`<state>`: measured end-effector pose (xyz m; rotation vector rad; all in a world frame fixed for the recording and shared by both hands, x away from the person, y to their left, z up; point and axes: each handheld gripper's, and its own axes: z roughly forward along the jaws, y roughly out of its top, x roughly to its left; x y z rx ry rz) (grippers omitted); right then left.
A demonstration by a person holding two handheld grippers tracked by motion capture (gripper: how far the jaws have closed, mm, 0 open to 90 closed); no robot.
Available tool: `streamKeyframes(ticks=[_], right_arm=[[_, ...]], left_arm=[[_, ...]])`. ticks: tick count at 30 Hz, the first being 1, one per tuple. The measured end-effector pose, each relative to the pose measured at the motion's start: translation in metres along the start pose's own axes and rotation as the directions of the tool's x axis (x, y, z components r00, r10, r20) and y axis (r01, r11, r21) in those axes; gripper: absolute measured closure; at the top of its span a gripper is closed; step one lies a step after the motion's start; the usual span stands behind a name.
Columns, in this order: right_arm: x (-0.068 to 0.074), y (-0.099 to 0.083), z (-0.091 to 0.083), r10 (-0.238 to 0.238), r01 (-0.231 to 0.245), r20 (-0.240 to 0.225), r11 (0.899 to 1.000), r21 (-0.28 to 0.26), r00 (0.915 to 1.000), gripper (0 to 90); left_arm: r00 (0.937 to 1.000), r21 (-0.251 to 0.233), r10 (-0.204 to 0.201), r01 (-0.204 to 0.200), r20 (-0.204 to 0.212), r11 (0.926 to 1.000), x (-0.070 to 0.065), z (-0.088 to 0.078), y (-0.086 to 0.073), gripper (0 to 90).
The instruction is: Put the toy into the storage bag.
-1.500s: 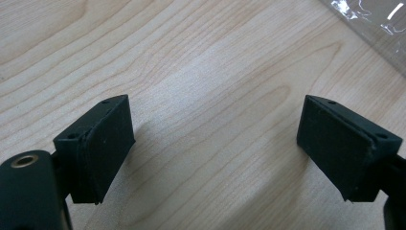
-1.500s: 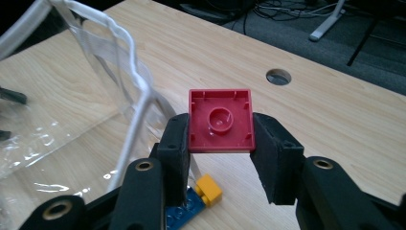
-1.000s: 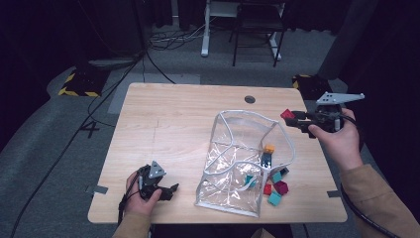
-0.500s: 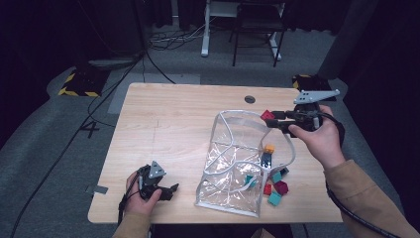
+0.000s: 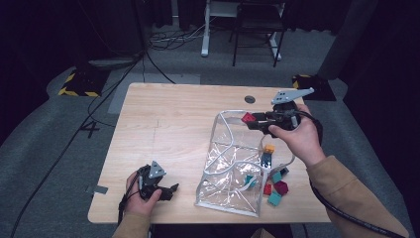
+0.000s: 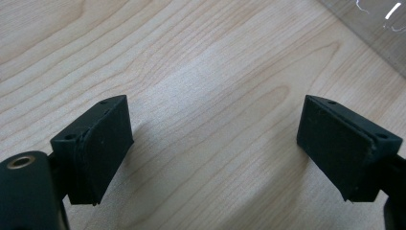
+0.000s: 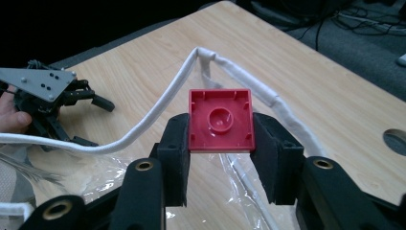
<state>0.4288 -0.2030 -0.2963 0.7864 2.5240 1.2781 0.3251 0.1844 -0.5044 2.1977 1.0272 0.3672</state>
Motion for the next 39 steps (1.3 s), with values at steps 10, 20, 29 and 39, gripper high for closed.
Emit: streamKeyframes(ticks=[10,20,29,39], right_arm=[[0.005,-0.004,0.033,0.005,-0.002,-0.027,0.995,0.096,0.9996,59.3],[0.007,-0.011,0.054,-0.003,0.007,-0.02,0.98,0.201,0.9998,59.3],[0.01,-0.02,0.069,0.002,0.018,-0.059,0.942,0.335,0.9983,59.3],[0.01,-0.027,0.077,0.009,0.024,-0.089,0.933,0.358,0.996,42.2]], left_arm=[[1.0,0.0,0.0,0.0,0.0,1.0,0.0,0.0,0.0,12.2],[1.0,0.0,0.0,0.0,0.0,1.0,0.0,0.0,0.0,12.2],[1.0,0.0,0.0,0.0,0.0,1.0,0.0,0.0,0.0,12.2],[1.0,0.0,-0.001,0.001,0.0,1.0,0.0,0.0,0.0,12.2]])
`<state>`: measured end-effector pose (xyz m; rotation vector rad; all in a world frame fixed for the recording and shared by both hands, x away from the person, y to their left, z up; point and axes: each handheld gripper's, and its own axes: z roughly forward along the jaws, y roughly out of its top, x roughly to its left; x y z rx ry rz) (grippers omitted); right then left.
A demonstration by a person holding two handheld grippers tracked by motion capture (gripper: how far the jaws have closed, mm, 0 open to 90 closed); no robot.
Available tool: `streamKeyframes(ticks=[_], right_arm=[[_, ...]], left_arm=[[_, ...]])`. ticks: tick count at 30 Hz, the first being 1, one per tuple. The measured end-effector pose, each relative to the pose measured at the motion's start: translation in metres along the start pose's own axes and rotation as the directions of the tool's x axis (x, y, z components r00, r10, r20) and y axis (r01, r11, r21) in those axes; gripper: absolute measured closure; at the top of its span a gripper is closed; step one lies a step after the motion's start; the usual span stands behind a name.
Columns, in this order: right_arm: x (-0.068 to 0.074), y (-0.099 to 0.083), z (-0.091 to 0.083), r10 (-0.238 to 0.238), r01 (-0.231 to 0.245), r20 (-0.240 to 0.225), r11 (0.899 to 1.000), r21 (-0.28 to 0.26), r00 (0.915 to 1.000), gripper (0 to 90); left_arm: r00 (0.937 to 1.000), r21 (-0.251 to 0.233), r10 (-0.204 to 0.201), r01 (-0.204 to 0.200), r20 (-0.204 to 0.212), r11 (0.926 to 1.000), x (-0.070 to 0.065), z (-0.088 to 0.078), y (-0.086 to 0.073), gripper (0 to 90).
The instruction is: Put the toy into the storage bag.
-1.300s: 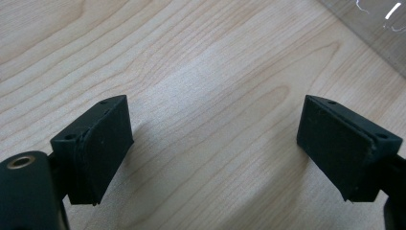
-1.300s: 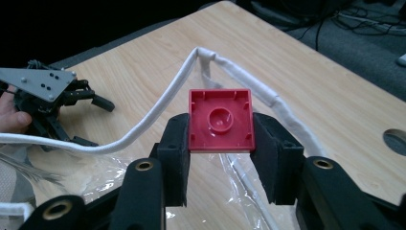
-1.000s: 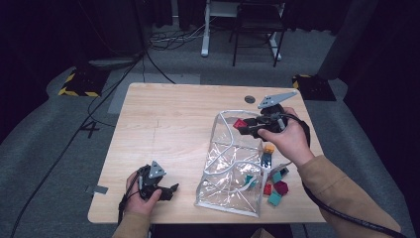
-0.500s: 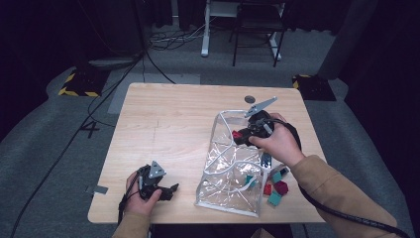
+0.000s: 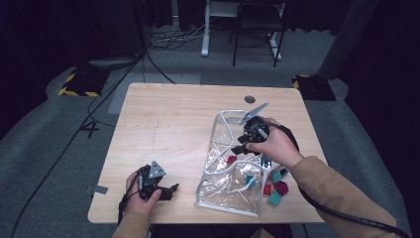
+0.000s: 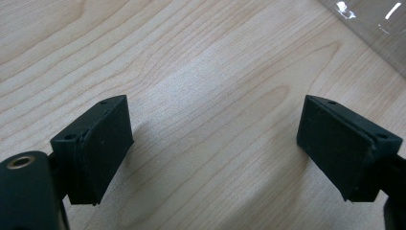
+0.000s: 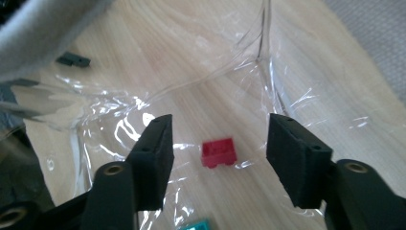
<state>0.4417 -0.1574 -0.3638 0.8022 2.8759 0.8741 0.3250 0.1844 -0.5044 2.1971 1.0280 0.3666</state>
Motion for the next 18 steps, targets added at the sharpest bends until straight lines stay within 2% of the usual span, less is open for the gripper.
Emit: streamKeyframes(ticks=[3,6,12,14,18], right_arm=[[0.0,0.0,-0.004,-0.007,0.008,0.011,0.999,-0.047,0.9999,36.9],[0.001,0.0,-0.011,-0.011,0.013,0.017,0.996,-0.086,0.9998,36.9],[0.006,0.0,-0.031,-0.027,0.035,0.046,0.984,-0.174,0.9986,36.0],[0.009,-0.001,-0.038,-0.031,0.043,0.06,0.978,-0.206,0.9977,36.0],[0.012,-0.005,-0.059,-0.034,0.057,0.083,0.955,-0.29,0.9959,36.1]], left_arm=[[1.0,0.0,0.001,-0.001,0.0,1.0,0.0,0.0,0.0,12.2],[1.0,0.0,0.002,-0.002,0.0,1.0,0.0,0.0,0.0,12.2],[1.0,0.0,0.0,0.0,0.001,1.0,0.0,0.0,0.0,12.2],[1.0,0.0,0.0,0.0,0.001,1.0,0.0,0.0,0.0,12.2],[1.0,0.0,0.0,0.0,0.001,1.0,0.0,0.0,0.0,12.2]])
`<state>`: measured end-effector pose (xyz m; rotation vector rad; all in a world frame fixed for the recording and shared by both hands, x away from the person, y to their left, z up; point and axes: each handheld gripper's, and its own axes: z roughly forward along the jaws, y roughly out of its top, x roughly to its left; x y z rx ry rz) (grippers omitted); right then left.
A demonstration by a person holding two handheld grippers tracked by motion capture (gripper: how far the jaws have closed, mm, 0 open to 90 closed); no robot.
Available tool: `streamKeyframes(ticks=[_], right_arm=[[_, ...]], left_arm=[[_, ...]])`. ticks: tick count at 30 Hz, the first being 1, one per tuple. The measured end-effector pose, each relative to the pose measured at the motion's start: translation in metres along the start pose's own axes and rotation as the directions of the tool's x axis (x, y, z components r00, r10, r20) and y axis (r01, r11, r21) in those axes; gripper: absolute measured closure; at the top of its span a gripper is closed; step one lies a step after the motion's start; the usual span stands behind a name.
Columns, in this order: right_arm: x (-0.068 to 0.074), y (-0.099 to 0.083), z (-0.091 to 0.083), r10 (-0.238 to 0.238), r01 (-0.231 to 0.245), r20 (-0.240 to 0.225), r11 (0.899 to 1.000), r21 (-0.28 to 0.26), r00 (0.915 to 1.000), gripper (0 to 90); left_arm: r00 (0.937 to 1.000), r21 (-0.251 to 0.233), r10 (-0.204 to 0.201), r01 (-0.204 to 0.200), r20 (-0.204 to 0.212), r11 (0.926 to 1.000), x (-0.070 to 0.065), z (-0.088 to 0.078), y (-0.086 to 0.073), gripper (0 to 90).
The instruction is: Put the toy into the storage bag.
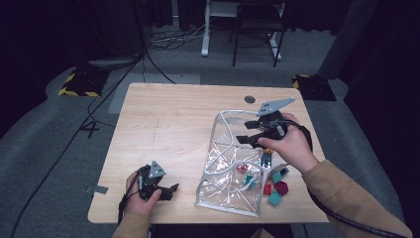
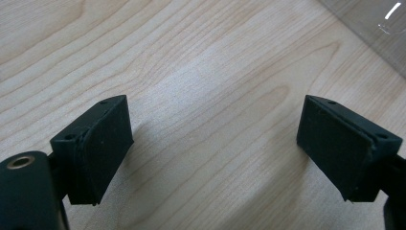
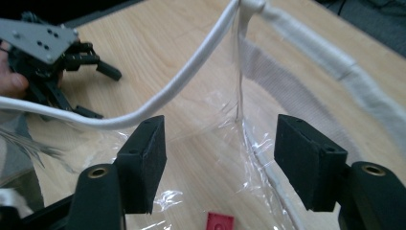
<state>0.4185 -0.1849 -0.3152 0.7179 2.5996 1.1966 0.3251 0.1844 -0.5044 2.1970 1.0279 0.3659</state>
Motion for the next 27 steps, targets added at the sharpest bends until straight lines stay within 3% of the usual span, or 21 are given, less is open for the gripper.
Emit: streamKeyframes(ticks=[12,27], right_arm=[[-0.001,-0.014,-0.057,0.013,-0.005,0.07,0.994,-0.111,0.9974,36.4],[-0.022,-0.055,-0.111,0.113,-0.086,0.157,0.982,-0.168,0.9811,36.3]], left_arm=[[1.0,0.0,0.0,0.0,0.0,1.0,0.0,0.0,0.0,12.2],[1.0,0.0,0.003,-0.003,-0.001,1.0,0.0,0.0,0.0,12.2]])
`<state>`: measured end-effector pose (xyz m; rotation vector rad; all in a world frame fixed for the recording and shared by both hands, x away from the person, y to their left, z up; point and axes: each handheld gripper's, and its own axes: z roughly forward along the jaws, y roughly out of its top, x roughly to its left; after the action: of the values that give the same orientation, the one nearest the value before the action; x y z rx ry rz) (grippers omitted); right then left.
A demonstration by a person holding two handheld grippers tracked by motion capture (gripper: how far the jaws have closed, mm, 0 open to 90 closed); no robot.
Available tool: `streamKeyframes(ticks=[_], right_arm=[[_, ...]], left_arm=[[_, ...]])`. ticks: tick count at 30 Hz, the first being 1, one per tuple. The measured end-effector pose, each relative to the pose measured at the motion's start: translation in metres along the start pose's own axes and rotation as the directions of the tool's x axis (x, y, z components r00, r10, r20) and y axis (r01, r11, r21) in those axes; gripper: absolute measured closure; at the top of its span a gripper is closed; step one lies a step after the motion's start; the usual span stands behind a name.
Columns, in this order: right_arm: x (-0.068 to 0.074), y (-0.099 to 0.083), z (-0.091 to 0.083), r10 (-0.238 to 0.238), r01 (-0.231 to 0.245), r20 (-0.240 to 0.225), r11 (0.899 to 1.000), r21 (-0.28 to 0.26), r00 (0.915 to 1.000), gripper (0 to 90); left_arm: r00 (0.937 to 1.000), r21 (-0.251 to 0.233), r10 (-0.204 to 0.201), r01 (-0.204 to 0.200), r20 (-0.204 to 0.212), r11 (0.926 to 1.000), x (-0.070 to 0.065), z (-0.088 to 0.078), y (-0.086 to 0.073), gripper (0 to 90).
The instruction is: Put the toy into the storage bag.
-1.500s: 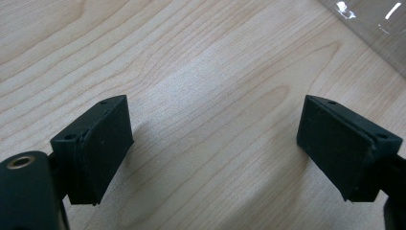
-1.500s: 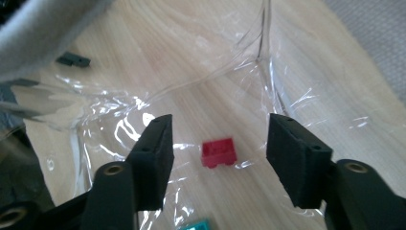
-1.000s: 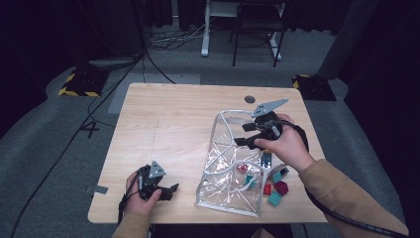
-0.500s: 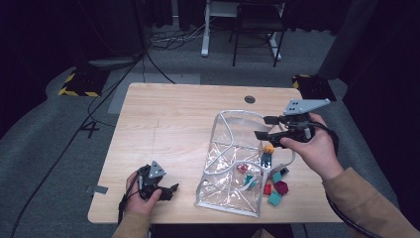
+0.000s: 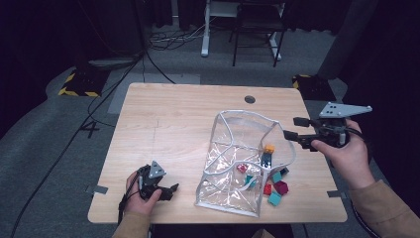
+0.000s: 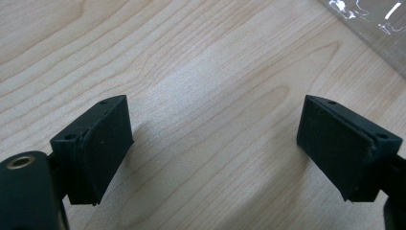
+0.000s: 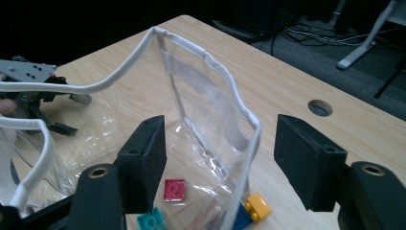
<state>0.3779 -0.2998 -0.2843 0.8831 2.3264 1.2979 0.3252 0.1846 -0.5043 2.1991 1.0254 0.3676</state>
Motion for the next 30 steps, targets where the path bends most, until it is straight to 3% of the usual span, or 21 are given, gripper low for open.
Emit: streamKeyframes(ticks=[8,16,22,30], right_arm=[[-0.016,-0.018,-0.023,0.054,-0.053,0.047,0.998,-0.019,0.9974,36.2],[-0.032,-0.041,-0.037,0.111,-0.11,0.099,0.994,-0.018,0.9889,36.1],[-0.04,-0.059,-0.034,0.124,-0.126,0.131,0.992,0.005,0.9836,35.8],[-0.044,-0.094,-0.014,0.154,-0.161,0.132,0.986,0.05,0.9792,35.7]], left_arm=[[1.0,0.002,0.0,0.0,0.001,1.0,0.0,0.0,0.0,11.8],[1.0,0.002,0.0,0.0,0.001,1.0,0.0,0.0,0.0,11.8],[1.0,0.002,-0.001,0.001,0.001,1.0,0.0,0.0,0.0,11.8],[1.0,0.002,0.002,-0.002,0.001,1.0,0.0,0.0,0.0,11.7]])
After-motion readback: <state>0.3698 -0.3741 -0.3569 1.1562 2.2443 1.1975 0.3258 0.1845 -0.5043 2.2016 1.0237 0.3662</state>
